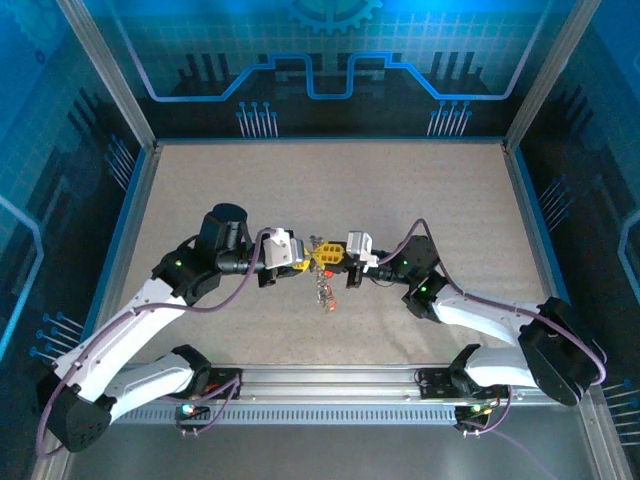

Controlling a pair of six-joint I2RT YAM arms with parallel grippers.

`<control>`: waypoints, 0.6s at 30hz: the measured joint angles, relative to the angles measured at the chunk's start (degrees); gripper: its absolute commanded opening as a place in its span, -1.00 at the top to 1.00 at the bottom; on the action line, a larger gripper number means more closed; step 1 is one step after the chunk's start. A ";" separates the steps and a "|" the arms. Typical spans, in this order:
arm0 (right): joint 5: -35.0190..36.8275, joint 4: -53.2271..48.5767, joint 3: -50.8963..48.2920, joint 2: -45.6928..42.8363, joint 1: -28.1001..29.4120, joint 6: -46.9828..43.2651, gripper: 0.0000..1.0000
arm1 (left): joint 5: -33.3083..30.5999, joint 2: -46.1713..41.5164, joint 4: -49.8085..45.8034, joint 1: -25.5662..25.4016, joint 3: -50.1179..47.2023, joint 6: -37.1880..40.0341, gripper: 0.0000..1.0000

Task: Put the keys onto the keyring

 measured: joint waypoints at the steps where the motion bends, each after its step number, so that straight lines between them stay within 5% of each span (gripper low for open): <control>1: -0.04 -0.09 0.00 -0.20 0.02 -0.17 1.00 | 0.17 0.20 0.00 0.00 0.11 -0.02 0.55; 11: -0.44 -1.57 0.00 -1.22 0.66 -1.51 1.00 | 0.72 0.68 -0.68 0.04 1.03 0.09 0.47; 18: -0.50 -1.77 0.00 -1.62 0.66 -1.97 1.00 | 1.44 -0.31 -1.20 0.04 1.36 0.09 0.60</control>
